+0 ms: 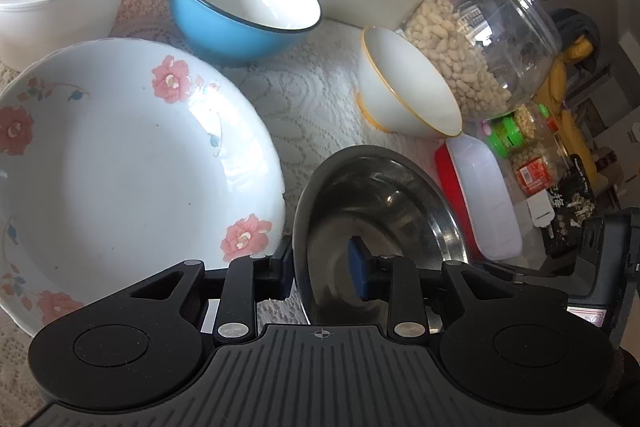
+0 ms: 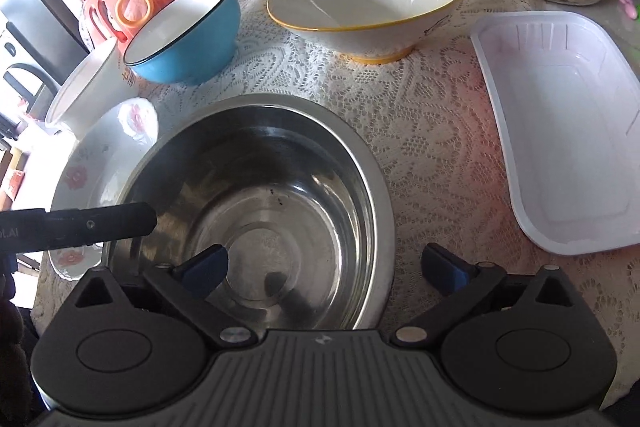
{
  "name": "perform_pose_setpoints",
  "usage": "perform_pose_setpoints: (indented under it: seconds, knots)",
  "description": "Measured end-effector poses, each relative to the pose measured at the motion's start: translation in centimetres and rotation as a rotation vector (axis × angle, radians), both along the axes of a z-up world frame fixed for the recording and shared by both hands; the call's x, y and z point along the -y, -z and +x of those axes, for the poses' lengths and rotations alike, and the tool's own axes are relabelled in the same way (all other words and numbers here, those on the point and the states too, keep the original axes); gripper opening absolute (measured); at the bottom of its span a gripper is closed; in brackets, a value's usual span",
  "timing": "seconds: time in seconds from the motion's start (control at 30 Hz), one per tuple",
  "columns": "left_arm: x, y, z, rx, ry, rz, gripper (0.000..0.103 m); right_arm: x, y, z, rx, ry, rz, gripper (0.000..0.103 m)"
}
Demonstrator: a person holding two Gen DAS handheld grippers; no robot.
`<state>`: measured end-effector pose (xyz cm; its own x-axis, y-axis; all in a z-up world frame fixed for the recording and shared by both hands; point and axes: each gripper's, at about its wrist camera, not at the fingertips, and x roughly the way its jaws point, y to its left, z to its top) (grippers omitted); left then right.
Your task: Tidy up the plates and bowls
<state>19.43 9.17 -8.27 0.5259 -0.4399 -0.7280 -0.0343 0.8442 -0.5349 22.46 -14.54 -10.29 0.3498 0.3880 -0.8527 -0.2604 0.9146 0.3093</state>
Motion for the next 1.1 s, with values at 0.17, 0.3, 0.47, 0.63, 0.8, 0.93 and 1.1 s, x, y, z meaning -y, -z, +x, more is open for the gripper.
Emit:
perform_pose_setpoints:
  seconds: [0.17,0.3,0.47,0.63,0.8,0.93,1.1]
  knots:
    - [-0.1,-1.0,-0.5,0.031,0.004,0.004,0.027,-0.1,-0.9,-0.3,0.035,-0.002,-0.005,0.073]
    - [-2.1,-4.1,-2.2,0.122,-0.060,0.034,0.027,-1.7,-4.3,-1.3,0.178,-0.005,0.001,0.064]
    - [-6.8,-6.1,-4.4,0.147,-0.166,0.115,0.027,-6.7,-7.1,-1.0,0.259,-0.119,0.042,0.064]
    - [-10.5,-3.7,-4.7,0.040,-0.291,0.178,0.028,-13.4,-4.7,-0.4,0.225,-0.222,0.025,0.064]
    - [-11.6,-2.8,-4.4,0.039,-0.336,0.202,0.027,-16.3,-4.1,-0.6,0.276,-0.257,-0.043,0.065]
    - [-11.4,-3.2,-4.6,0.065,-0.368,0.275,0.029,-16.1,-4.2,-0.4,0.279,-0.255,-0.048,0.065]
    - [-12.3,-3.5,-4.2,0.044,-0.403,0.345,0.029,-14.5,-4.7,-0.1,0.282,-0.216,-0.009,0.065]
